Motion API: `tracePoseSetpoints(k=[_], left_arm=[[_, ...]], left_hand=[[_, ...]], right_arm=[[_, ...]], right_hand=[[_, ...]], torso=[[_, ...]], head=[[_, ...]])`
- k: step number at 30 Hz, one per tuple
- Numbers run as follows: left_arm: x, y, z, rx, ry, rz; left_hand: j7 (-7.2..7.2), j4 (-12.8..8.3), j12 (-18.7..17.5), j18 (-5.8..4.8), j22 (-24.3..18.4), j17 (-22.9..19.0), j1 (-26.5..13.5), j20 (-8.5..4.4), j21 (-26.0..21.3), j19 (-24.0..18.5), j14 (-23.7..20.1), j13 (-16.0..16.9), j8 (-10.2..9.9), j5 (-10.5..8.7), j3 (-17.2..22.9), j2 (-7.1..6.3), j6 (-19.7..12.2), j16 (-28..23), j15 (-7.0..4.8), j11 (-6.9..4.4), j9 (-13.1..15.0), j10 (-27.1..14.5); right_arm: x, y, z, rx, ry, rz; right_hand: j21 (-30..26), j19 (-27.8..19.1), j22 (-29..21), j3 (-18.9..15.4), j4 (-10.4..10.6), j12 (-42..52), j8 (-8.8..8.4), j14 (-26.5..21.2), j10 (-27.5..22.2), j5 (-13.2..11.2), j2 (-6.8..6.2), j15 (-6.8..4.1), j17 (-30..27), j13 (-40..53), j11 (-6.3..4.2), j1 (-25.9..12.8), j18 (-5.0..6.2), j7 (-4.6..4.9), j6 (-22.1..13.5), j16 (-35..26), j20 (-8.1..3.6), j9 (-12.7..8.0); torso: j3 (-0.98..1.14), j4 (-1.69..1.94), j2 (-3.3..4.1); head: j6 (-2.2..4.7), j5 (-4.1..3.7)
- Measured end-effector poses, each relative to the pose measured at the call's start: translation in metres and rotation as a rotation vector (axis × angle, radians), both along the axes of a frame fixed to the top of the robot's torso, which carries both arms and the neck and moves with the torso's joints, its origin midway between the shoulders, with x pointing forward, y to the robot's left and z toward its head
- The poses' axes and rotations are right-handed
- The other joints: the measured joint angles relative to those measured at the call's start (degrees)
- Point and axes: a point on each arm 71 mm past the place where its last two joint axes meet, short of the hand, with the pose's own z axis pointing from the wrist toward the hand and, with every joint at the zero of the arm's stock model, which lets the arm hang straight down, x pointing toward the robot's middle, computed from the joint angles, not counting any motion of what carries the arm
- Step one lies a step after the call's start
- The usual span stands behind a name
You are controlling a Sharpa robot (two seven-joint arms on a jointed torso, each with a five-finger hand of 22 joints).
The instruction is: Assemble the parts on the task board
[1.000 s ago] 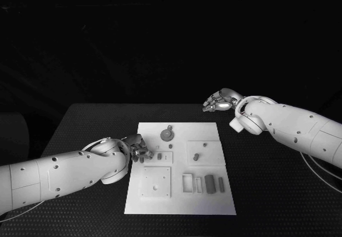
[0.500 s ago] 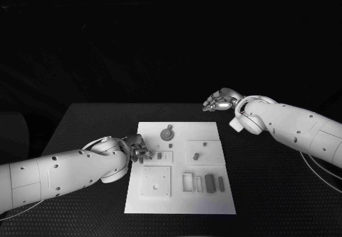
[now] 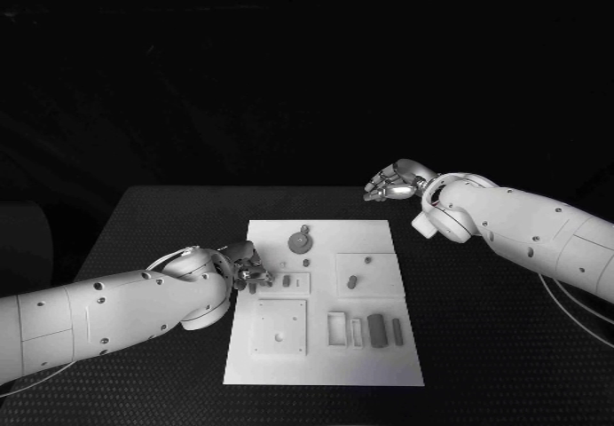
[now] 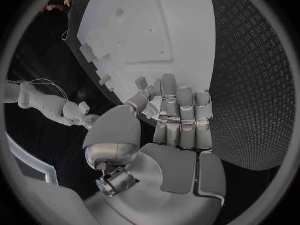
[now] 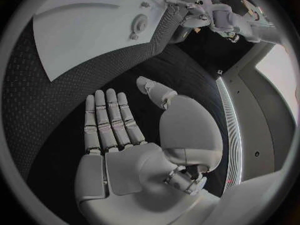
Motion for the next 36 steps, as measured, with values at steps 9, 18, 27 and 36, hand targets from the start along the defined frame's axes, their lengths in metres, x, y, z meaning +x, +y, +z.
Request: tracePoseSetpoints(k=[9,18,27,36], left_arm=[[0.0,0.0008,-0.0001,-0.005,-0.009,0.008],[-0.0001,0.0009,-0.0003,-0.006,-0.01,0.009],[-0.0004,-0.0001,-0.0016,-0.006,-0.008,0.009],[0.0001,-0.001,-0.0016,-0.002,-0.007,0.009]], left_hand=[[-0.11,0.01,1.27,0.0,-0.01,0.78,0.23,0.0,1.33,0.0,-0.39,1.18,0.1,0.22,-0.02,-0.23,0.08,1.37,-0.38,-0.27,-0.15,0.27],[-0.17,0.08,1.54,0.0,-0.01,0.84,0.23,0.0,1.75,0.0,-0.3,1.37,0.09,0.2,-0.1,-0.23,0.02,1.59,-0.5,-0.27,-0.22,0.27],[-0.17,0.09,1.76,0.0,-0.02,0.89,0.23,0.0,1.75,0.0,-0.39,1.5,0.33,0.17,-0.24,-0.23,0.0,1.82,-0.6,-0.46,-0.2,0.07],[-0.16,0.15,2.1,0.0,-0.03,1.01,0.23,0.0,2.19,0.0,-0.4,1.81,0.44,0.16,-0.32,-0.23,-0.02,2.09,-0.62,-0.46,-0.11,0.07]], right_arm=[[0.0,0.0002,-0.0002,0.0,0.0,0.0],[-0.0001,0.0002,-0.0002,0.0,0.0,0.001],[-0.0001,0.0,-0.0002,0.0,0.0,0.0],[-0.0001,-0.0001,-0.0002,0.0,0.001,0.0]], right_hand=[[0.0,0.0,0.05,0.0,0.0,0.0,0.0,0.0,0.0,0.0,0.0,0.0,0.0,0.0,0.0,0.0,0.0,0.0,0.0,0.0,0.0,0.0],[0.0,0.0,0.1,0.0,0.0,0.0,0.0,0.0,0.0,0.0,0.0,0.0,0.0,0.0,0.0,0.0,0.0,-0.01,0.01,0.0,0.0,0.01],[0.0,0.0,0.1,0.0,0.0,0.0,0.0,0.0,0.0,0.0,0.0,0.0,-0.01,0.0,0.0,0.0,0.01,-0.01,0.01,0.0,0.0,0.01],[0.0,0.0,0.15,0.0,0.0,0.0,0.0,0.0,0.0,0.0,0.0,0.0,-0.05,0.0,0.0,0.0,0.0,-0.01,0.01,0.0,0.0,-0.04]], torso=[[0.0,-0.01,0.01],[-0.02,0.0,0.01],[-0.03,0.03,0.02],[-0.02,0.01,0.02]], head=[[0.11,-0.12],[0.13,0.04],[0.1,0.02],[-0.02,-0.04]])
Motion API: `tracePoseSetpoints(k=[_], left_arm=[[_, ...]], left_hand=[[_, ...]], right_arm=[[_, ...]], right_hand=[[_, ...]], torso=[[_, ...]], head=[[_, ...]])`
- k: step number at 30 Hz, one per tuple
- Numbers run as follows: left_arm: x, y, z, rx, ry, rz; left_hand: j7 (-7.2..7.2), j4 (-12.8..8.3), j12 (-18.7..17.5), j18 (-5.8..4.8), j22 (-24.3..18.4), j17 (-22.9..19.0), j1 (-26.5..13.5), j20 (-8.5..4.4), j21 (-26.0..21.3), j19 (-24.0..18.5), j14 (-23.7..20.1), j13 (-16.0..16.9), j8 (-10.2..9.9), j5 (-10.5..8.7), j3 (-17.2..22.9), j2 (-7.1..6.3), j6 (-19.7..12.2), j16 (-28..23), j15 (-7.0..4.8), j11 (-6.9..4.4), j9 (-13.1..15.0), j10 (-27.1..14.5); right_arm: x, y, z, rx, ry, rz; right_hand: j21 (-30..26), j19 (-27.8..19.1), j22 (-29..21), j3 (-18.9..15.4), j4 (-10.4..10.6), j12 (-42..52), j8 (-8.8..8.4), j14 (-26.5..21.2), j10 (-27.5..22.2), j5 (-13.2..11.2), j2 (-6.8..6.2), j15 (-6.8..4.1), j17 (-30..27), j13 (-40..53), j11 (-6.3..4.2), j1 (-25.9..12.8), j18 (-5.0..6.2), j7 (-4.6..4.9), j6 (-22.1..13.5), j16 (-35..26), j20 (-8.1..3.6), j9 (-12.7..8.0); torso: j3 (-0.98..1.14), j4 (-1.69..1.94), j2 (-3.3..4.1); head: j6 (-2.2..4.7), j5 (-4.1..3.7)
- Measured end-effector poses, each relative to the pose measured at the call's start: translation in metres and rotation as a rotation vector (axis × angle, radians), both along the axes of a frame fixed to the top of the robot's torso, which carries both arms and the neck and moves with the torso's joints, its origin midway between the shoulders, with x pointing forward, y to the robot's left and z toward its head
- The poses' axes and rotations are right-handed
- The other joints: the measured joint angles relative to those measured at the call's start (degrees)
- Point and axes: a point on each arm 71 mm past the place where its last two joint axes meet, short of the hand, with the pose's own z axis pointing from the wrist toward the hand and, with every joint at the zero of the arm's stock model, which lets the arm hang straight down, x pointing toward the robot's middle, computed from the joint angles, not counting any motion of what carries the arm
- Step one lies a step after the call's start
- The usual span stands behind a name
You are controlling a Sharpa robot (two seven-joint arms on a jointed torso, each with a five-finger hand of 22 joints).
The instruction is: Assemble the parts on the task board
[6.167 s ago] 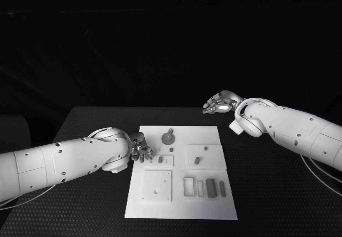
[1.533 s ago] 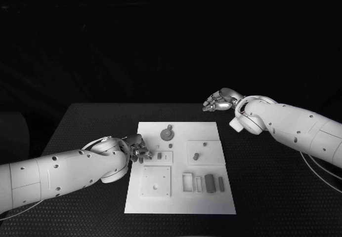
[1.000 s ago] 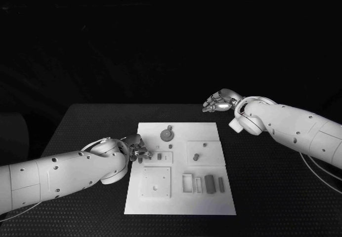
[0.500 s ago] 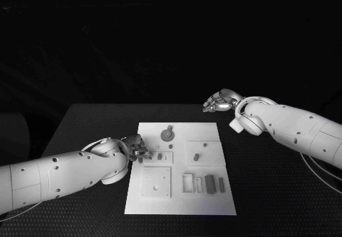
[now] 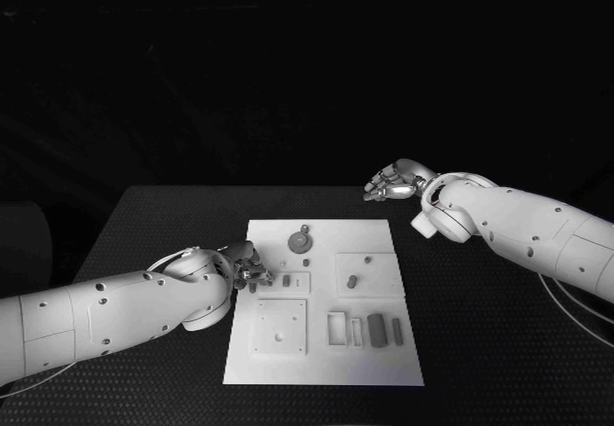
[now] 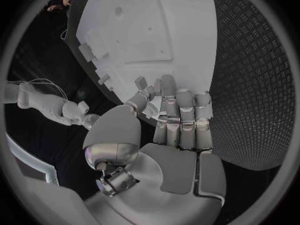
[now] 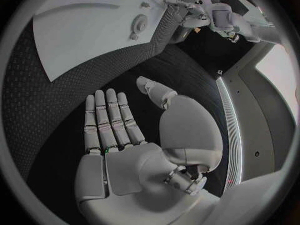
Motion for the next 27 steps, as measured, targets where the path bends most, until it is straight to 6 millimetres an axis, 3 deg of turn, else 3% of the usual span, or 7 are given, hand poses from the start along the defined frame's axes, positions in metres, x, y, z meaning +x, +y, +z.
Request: tracePoseSetpoints(k=[12,15,27], left_arm=[[0.0004,-0.0018,0.0008,0.021,-0.001,-0.013],[0.0006,-0.0028,0.0013,0.032,-0.002,-0.022],[0.0014,-0.0066,0.0027,0.08,-0.009,-0.051]], left_hand=[[-0.12,-0.1,0.46,0.0,-0.01,0.05,0.04,0.0,0.46,0.0,0.13,0.3,0.0,0.23,-0.05,-0.04,0.17,0.25,-0.14,0.01,-0.07,0.0],[-0.05,-0.42,1.27,0.0,-0.01,0.18,0.22,0.0,0.99,0.0,0.17,0.8,0.02,1.19,-0.21,-0.22,0.48,0.88,-0.18,0.0,-0.16,0.0],[0.11,-0.58,3.51,0.0,0.03,0.46,0.22,0.0,2.69,0.0,0.18,2.2,1.44,1.79,-0.36,-0.22,0.79,2.83,-0.2,-0.58,0.02,0.11]], right_arm=[[-0.0001,-0.0002,-0.0002,0.0,0.0,0.0],[-0.0001,-0.0001,-0.0004,0.0,0.001,0.0],[-0.0006,0.0005,-0.001,0.001,0.002,0.002]], right_hand=[[0.0,0.0,0.05,0.0,0.0,0.0,0.0,0.0,0.0,0.0,0.0,0.0,0.0,0.0,0.0,0.0,0.0,0.0,0.0,0.0,0.0,0.0],[0.0,0.0,0.05,0.0,0.0,0.0,0.0,0.0,0.0,0.0,0.0,0.0,0.0,0.0,0.0,0.0,0.01,0.0,0.0,0.0,0.0,0.01],[-0.21,0.0,0.11,0.0,0.0,0.0,0.0,0.0,0.0,0.0,0.0,0.0,0.0,0.0,0.0,0.0,0.0,-0.01,0.01,0.0,0.0,0.01]], torso=[[0.01,-0.01,-0.01],[-0.01,-0.01,-0.01],[-0.01,-0.01,-0.01]], head=[[-0.05,-0.02],[-0.08,-0.03],[-0.29,-0.07]])
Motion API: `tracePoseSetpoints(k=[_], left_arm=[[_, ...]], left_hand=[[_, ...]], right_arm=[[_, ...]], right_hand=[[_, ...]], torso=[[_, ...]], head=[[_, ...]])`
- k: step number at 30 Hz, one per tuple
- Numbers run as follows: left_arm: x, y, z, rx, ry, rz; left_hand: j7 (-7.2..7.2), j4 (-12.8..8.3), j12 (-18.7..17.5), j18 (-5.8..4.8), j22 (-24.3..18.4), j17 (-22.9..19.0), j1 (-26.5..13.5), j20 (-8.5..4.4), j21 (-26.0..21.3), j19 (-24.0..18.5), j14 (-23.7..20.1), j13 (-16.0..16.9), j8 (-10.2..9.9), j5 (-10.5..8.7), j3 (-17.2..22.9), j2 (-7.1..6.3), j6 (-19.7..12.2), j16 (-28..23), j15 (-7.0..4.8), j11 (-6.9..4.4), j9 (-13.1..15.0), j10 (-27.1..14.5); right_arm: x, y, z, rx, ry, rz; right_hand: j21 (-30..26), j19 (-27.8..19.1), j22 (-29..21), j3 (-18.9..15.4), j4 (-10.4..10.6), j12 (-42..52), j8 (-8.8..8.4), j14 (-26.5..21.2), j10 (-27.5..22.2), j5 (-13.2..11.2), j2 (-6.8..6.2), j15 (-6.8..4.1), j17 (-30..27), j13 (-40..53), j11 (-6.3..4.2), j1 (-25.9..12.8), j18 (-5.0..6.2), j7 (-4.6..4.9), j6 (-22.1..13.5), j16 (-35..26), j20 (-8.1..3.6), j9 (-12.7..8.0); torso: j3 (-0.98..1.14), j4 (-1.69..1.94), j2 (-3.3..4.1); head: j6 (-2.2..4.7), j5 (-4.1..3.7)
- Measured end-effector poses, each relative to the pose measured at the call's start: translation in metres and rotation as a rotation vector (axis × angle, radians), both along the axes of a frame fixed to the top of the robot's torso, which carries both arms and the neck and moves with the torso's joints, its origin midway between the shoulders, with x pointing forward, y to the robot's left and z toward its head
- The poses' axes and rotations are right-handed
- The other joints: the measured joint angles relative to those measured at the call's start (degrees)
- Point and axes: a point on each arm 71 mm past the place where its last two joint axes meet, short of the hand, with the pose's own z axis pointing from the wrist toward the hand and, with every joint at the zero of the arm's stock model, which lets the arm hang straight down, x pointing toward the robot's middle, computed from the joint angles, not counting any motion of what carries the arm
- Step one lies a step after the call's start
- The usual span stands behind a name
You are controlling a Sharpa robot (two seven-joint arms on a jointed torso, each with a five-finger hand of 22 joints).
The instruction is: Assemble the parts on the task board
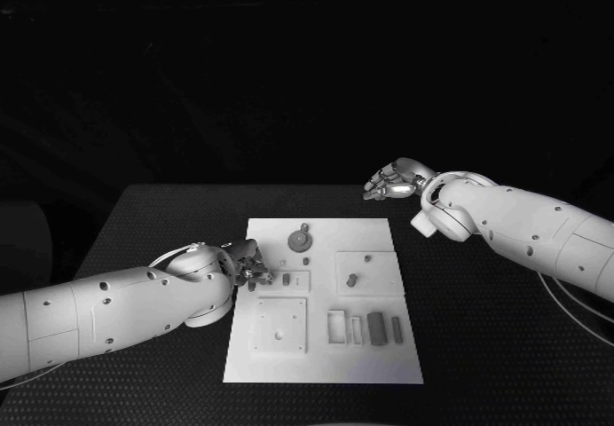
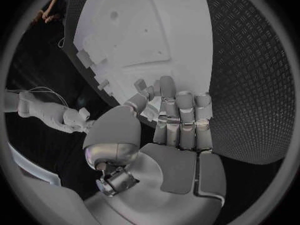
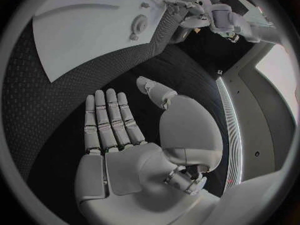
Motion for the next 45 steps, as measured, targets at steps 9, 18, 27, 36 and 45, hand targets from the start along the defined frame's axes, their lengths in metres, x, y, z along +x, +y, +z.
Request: tracePoseSetpoints(k=[9,18,27,36,45], left_arm=[[0.0002,-0.0029,0.0009,0.023,-0.004,-0.013],[-0.0004,-0.006,-0.0021,0.038,0.005,-0.018],[0.0013,-0.0062,-0.0029,0.047,0.009,-0.016],[0.0026,-0.0037,-0.0044,0.054,0.012,-0.01],[0.0027,-0.0019,-0.0058,0.056,0.015,-0.006]], left_hand=[[-0.05,0.0,1.5,0.0,-0.01,0.11,-0.01,-0.1,1.05,0.52,0.0,0.67,0.9,0.0,-0.01,-0.01,0.06,1.0,-0.01,-0.18,0.22,0.18],[-0.83,1.01,2.92,0.0,-0.01,0.09,-0.63,-0.1,1.97,0.52,0.71,1.28,2.5,-0.9,-0.29,-0.63,1.0,2.0,-0.71,-0.81,0.62,0.82],[-1.4,2.41,3.43,0.01,-0.02,-0.17,-1.18,-0.1,2.42,0.52,1.19,1.37,2.62,-3.18,-0.24,-1.17,1.57,2.45,-1.27,-0.9,0.42,0.91],[-1.66,6.57,4.15,0.01,-0.03,-0.87,-3.73,-0.1,2.42,0.52,1.14,1.34,3.42,-4.92,-0.8,-3.72,1.8,2.9,-3.13,-1.64,0.07,0.18],[-1.68,10.53,4.59,0.01,-0.03,-1.52,-6.61,-0.1,2.64,0.52,1.07,0.89,4.12,-9.45,-1.48,-6.6,1.42,3.25,-3.51,-1.6,0.02,-0.19]], right_arm=[[0.0,0.0005,0.0,0.0,0.0,0.001],[0.0,0.0011,-0.0001,0.001,0.0,0.002],[0.0,0.0013,-0.0001,0.001,0.001,0.003],[0.0,0.0009,-0.0001,0.001,0.001,0.002],[0.0,0.001,-0.0001,0.001,0.001,0.002]], right_hand=[[0.0,0.0,-0.01,0.0,0.0,0.0,0.0,0.0,0.0,0.0,0.0,0.0,0.0,0.0,0.0,0.0,0.0,-0.01,0.01,0.0,0.0,0.0],[0.0,0.0,0.04,0.0,0.0,0.0,0.0,0.0,0.0,0.0,0.0,0.0,0.0,0.0,0.0,0.0,0.0,-0.05,0.05,0.0,0.0,-0.05],[0.0,0.0,0.09,0.0,0.0,0.0,0.0,-0.15,0.0,0.0,0.0,0.15,-0.01,0.0,0.0,0.0,0.0,-0.05,0.06,0.0,0.0,-0.05],[0.0,0.0,0.09,0.0,0.0,0.0,0.0,-0.15,0.0,0.0,0.0,0.14,-0.04,0.0,0.0,0.0,0.0,-0.06,0.06,0.0,0.0,-0.04],[0.0,0.0,0.15,0.0,0.0,0.0,0.0,-0.14,0.0,0.0,0.0,0.14,-0.04,0.0,0.0,0.0,0.0,-0.06,0.06,0.0,0.0,-0.04]], torso=[[0.02,0.01,-0.01],[0.04,-0.02,-0.01],[0.06,-0.05,-0.01],[0.03,-0.03,-0.01],[-0.04,0.0,-0.01]], head=[[-0.04,-0.04],[0.05,0.01],[0.04,-0.09],[-0.01,-0.21],[-0.01,-0.27]])
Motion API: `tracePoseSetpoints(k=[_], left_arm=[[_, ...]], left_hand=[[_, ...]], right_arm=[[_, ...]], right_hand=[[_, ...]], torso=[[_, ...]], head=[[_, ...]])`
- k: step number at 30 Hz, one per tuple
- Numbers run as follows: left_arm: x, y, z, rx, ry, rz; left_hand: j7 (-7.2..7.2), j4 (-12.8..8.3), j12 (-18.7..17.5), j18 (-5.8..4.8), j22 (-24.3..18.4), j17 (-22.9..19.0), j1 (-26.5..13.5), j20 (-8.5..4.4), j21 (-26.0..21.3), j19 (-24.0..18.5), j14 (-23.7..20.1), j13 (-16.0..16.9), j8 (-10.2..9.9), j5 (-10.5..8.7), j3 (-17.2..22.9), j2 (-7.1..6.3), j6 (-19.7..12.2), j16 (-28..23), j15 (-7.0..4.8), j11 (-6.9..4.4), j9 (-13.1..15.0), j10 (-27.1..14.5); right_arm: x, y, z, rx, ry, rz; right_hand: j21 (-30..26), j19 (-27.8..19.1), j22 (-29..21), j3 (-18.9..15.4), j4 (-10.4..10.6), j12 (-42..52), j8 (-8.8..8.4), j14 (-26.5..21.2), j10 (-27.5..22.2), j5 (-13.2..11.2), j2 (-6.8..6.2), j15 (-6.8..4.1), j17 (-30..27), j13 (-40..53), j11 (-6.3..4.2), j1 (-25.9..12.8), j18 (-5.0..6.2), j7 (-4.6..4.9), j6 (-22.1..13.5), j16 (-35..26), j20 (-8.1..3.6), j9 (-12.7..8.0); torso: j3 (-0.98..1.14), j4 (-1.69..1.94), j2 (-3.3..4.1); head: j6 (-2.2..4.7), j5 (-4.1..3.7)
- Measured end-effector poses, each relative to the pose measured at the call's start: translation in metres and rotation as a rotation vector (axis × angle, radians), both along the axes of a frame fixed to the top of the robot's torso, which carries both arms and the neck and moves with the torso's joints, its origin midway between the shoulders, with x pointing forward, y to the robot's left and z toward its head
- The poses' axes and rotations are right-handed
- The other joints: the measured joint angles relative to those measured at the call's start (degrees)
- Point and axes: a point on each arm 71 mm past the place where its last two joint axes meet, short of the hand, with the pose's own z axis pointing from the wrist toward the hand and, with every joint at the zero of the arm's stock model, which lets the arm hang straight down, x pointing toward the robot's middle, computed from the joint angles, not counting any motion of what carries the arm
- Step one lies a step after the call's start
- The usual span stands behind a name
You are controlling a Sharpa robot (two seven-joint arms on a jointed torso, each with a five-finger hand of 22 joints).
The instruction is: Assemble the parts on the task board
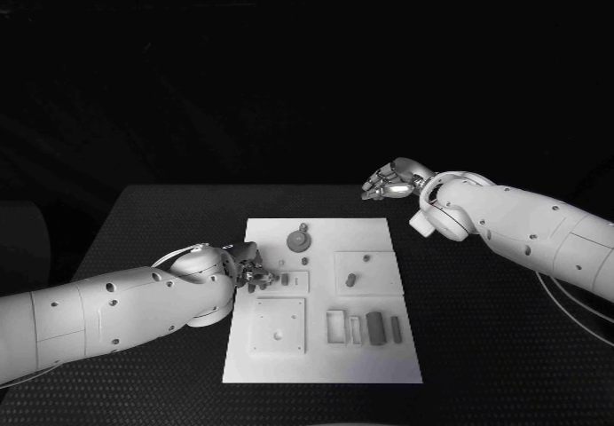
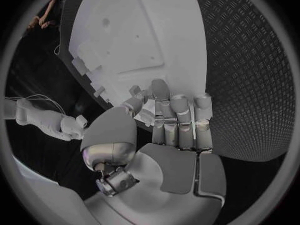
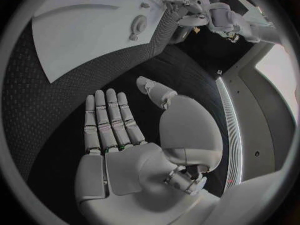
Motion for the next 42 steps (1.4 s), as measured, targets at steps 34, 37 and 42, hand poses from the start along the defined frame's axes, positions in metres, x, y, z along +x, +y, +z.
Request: tracePoseSetpoints(k=[34,37,42], left_arm=[[0.01,0.011,0.019,-0.153,-0.064,0.087],[0.016,0.012,0.027,-0.218,-0.086,0.099],[0.028,0.017,0.037,-0.332,-0.132,0.119]], left_hand=[[3.24,15.58,-3.14,0.01,-0.01,-3.07,4.85,1.01,-2.54,-4.23,-5.29,-2.16,-1.67,-0.1,-2.61,-7.31,-9.17,-2.88,3.07,3.48,-1.41,-7.2],[4.25,15.73,-5.59,0.0,-0.27,-3.9,5.75,1.51,-3.59,-5.53,-7.19,-3.39,-2.72,0.3,-2.99,-7.77,-11.8,-4.43,4.07,4.35,-1.82,-10.99],[6.76,12.25,-11.51,0.0,-1.9,-6.99,12.7,2.6,-8.3,-10.28,-12.1,-7.63,-4.01,0.4,-3.67,-6.38,-15.99,-9.94,7.87,8.05,-2.4,-16.85]], right_arm=[[-0.001,-0.001,-0.002,-0.001,0.003,-0.002],[-0.001,-0.001,-0.002,-0.001,0.003,-0.002],[0.0,-0.002,-0.002,-0.001,0.003,-0.004]], right_hand=[[-0.22,0.0,0.11,0.0,0.0,0.0,0.0,0.02,0.0,0.0,0.0,-0.02,0.01,0.0,0.0,0.0,0.0,0.18,-0.18,0.0,0.0,-0.04],[-0.22,0.0,0.11,0.0,0.0,0.0,0.0,0.02,0.0,0.0,0.0,-0.03,0.01,0.0,0.0,0.0,0.0,0.18,-0.18,0.0,0.0,-0.04],[-0.22,0.0,0.11,0.0,0.0,0.0,0.0,0.02,0.0,0.0,0.0,-0.03,0.01,0.0,0.0,0.0,0.01,0.17,-0.18,0.0,0.0,-0.04]], torso=[[0.04,0.0,-0.02],[0.04,0.01,-0.04],[0.07,-0.01,-0.04]], head=[[0.24,-0.26],[0.4,-0.29],[0.69,-0.4]])
